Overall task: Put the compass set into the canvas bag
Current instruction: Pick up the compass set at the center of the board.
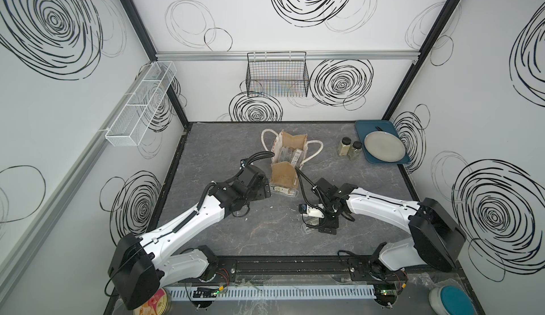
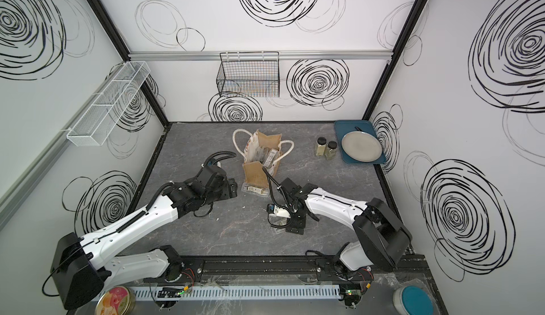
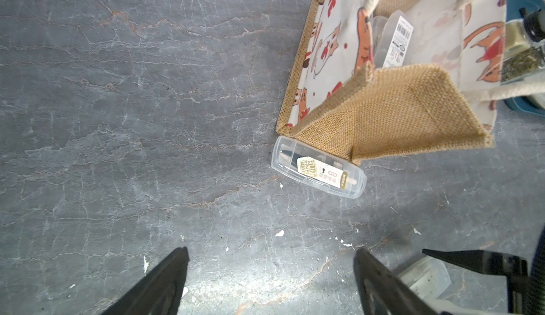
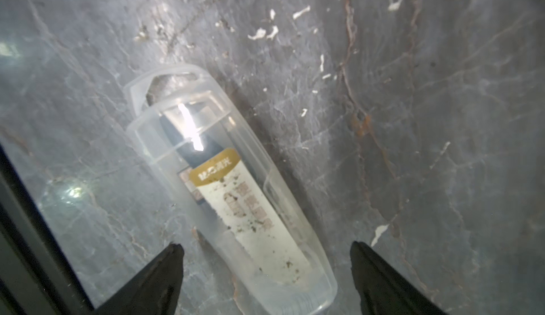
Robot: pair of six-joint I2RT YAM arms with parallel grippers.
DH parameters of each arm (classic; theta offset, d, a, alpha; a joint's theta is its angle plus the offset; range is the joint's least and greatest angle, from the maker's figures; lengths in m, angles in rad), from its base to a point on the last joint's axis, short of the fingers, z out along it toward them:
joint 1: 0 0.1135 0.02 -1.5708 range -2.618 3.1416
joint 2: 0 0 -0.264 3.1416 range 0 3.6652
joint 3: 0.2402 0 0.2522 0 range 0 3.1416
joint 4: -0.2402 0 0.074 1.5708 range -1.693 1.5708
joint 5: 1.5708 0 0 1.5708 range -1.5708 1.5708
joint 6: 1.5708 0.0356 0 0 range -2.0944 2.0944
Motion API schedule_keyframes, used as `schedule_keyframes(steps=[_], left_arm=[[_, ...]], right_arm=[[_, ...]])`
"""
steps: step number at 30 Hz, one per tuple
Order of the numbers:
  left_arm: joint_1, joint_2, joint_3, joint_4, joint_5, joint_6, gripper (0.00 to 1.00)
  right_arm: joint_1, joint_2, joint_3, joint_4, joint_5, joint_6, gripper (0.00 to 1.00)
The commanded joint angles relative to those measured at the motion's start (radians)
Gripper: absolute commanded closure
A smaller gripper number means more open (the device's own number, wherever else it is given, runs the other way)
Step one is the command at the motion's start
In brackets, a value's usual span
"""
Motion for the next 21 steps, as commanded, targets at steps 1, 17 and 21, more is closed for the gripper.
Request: schedule_keyframes(steps=[1, 17, 21], left_arm=[[0.009, 0.007, -0.014, 0.018, 0.003, 0.004, 0.09], [0.011, -0.009, -0.052, 0.05, 0.011, -0.014, 0.09], [0.011, -0.017, -0.058, 0.06, 0.017, -0.012, 0.09]], right_arm=[[0.007, 0.037, -0.011, 0.049, 0.023, -0.017, 0.08], [-0.014, 0.173, 0.061, 0.049, 0.014, 0.127, 0.25], [-0.014, 0.186, 0.073, 0.05, 0.024, 0.167, 0.34]])
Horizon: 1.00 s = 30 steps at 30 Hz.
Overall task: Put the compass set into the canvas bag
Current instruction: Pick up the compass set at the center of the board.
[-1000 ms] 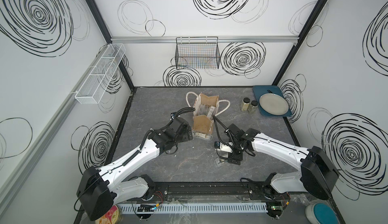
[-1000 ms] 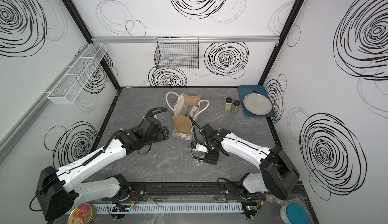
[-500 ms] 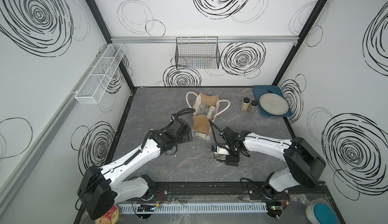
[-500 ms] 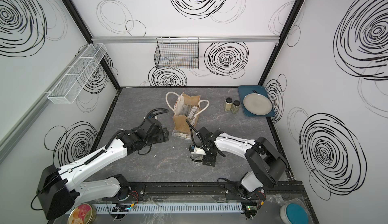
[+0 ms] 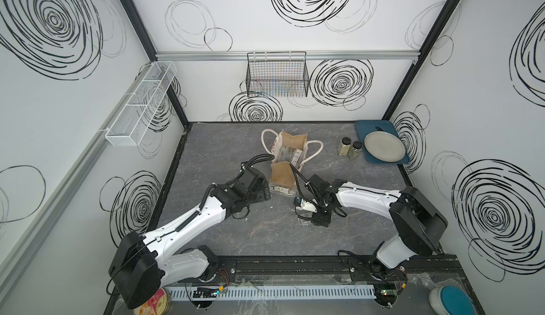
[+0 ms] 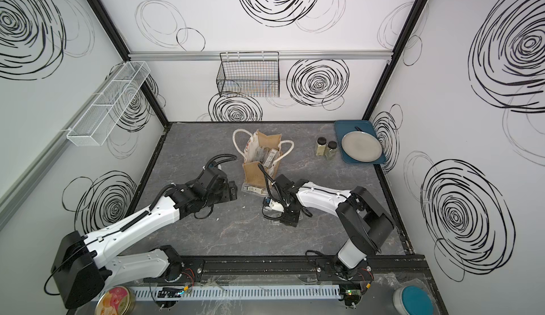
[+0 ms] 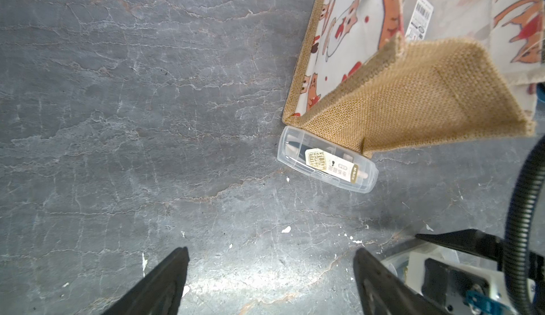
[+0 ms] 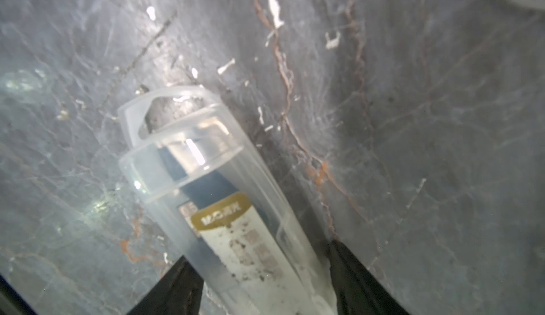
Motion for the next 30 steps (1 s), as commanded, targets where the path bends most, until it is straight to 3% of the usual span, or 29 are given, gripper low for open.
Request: schedule_keyframes(steps=[1, 10, 19, 30], left_arm=[[0.008, -0.022, -0.014, 0.033, 0.001, -0.008, 0.09], [0.008, -0.059, -0.029, 0.055, 0.005, 0.001, 0.09], [0.027, -0.106, -0.082, 0.089, 0.039, 0.007, 0.09], [0.059, -0.079, -0.022, 0.115, 0.077, 0.085, 0.09]], right_arm=[[-0.003, 0.044, -0.013, 0.011, 0.011, 0.041, 0.36], [0.007, 0.039, 0.007, -0.002, 0.022, 0.125, 0.38], [0.033, 0.063, -0.04, 0.042, 0.092, 0.065, 0.36], [0.073, -0.027, 0.051, -0.022, 0.135, 0.169, 0.47]])
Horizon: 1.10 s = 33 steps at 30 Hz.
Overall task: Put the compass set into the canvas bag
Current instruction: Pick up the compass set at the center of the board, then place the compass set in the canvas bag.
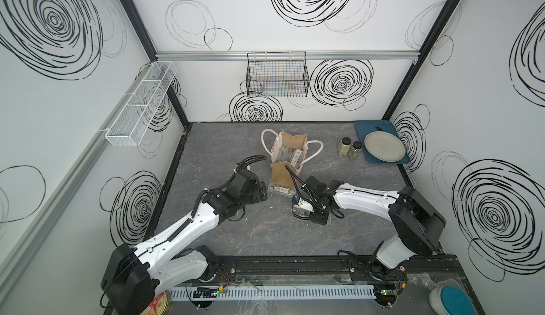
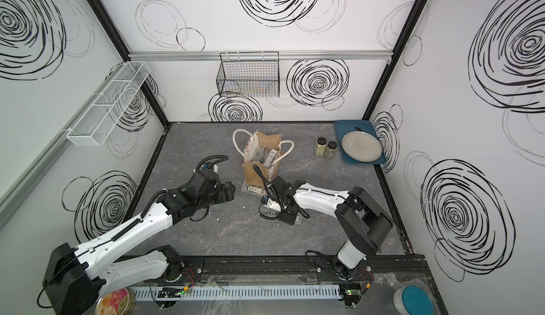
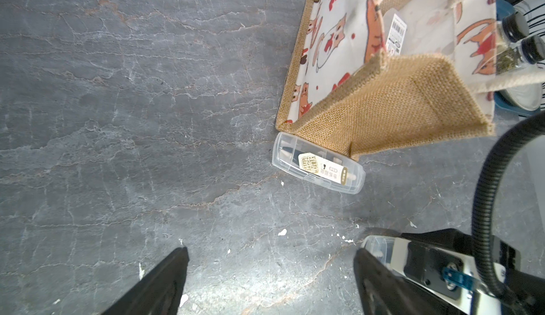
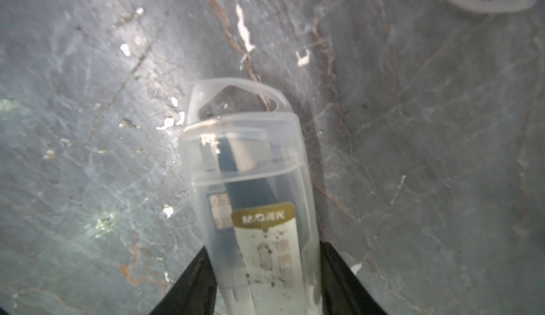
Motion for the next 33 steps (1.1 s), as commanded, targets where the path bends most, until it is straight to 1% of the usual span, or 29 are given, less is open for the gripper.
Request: schedule_keyframes(steps=[1, 8, 14, 18, 21, 26, 29, 33], left_arm=[[0.007, 0.004, 0.05, 0.043, 0.018, 0.037, 0.09], [0.009, -0.022, 0.045, 0.048, 0.022, 0.051, 0.09], [0.009, -0.014, 0.054, 0.054, 0.028, 0.05, 0.09], [0.008, -0.021, 0.057, 0.059, 0.021, 0.043, 0.09], [0.002, -0.021, 0.064, 0.056, 0.015, 0.041, 0.09], [-0.011, -0.002, 0.086, 0.056, 0.006, 0.05, 0.09], [-0.022, 0.016, 0.098, 0.059, 0.006, 0.05, 0.1], [-0.035, 0.017, 0.112, 0.051, -0.003, 0.049, 0.09]], right_arm=[[0.017, -0.043, 0.045, -0.031, 0.055, 0.058, 0.48], [0.03, -0.169, 0.121, -0.074, 0.05, 0.196, 0.52], [0.031, -0.306, 0.182, -0.074, 0.061, 0.296, 0.52], [0.03, -0.394, 0.223, -0.003, 0.087, 0.355, 0.53], [0.002, -0.425, 0.282, 0.058, 0.087, 0.411, 0.54], [-0.081, -0.357, 0.389, 0.122, 0.082, 0.52, 0.55], [-0.132, -0.279, 0.446, 0.196, 0.087, 0.581, 0.54], [-0.16, -0.145, 0.525, 0.27, 0.106, 0.624, 0.53]])
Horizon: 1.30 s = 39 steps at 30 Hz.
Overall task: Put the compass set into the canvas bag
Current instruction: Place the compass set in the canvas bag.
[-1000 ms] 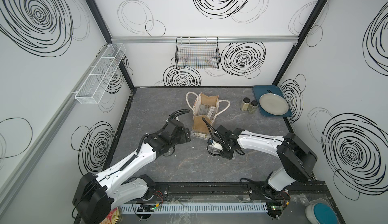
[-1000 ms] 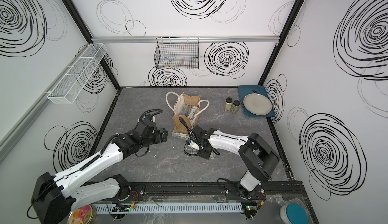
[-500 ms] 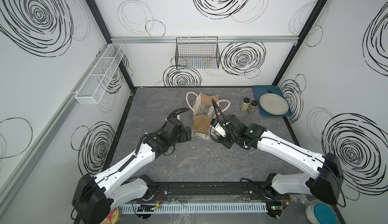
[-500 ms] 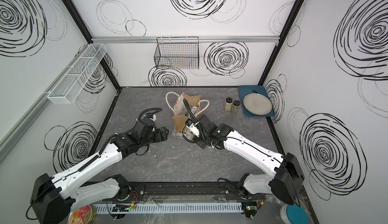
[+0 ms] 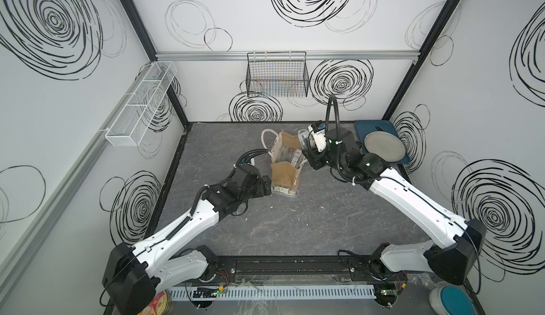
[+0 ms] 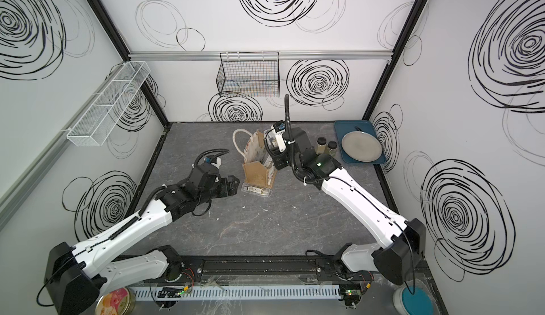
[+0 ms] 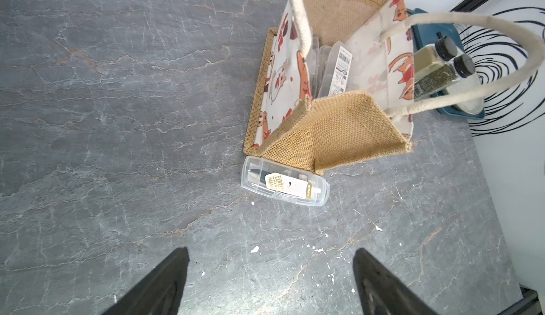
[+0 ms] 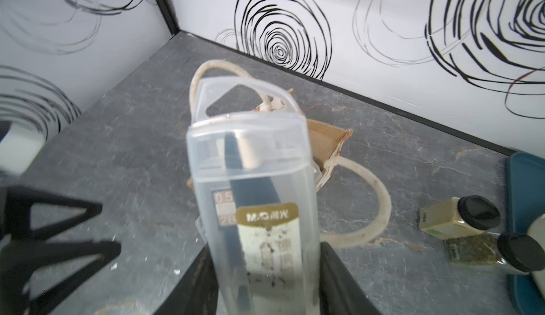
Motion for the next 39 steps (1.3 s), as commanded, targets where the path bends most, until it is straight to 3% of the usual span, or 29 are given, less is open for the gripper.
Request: schedule_keyframes(steps=[1, 6, 12, 22, 30, 37, 39], left_arm=[[-0.009, -0.005, 0.034, 0.02, -0.024, 0.01, 0.09], [0.008, -0.005, 0.021, 0.003, -0.021, 0.016, 0.09], [0.0, 0.075, 0.107, -0.079, -0.044, 0.038, 0.1], [-0.078, 0.143, 0.214, -0.172, -0.166, 0.012, 0.1], [-0.111, 0.115, 0.18, -0.179, -0.211, -0.03, 0.1], [-0.116, 0.136, 0.214, -0.205, -0.222, 0.076, 0.1], [-0.122, 0.144, 0.226, -0.226, -0.227, 0.123, 0.1]], right_arm=[[-0.013, 0.102, 0.067, 0.093, 0.035, 0.069, 0.53], [-0.021, 0.282, 0.212, 0.055, 0.07, 0.072, 0.53], [-0.029, 0.409, 0.291, 0.035, 0.086, 0.072, 0.53], [-0.033, 0.511, 0.308, -0.006, 0.012, 0.105, 0.53], [-0.037, 0.577, 0.339, -0.07, -0.018, 0.118, 0.52], [-0.057, 0.651, 0.396, -0.163, -0.05, 0.2, 0.5], [-0.057, 0.679, 0.468, -0.239, -0.043, 0.223, 0.42]])
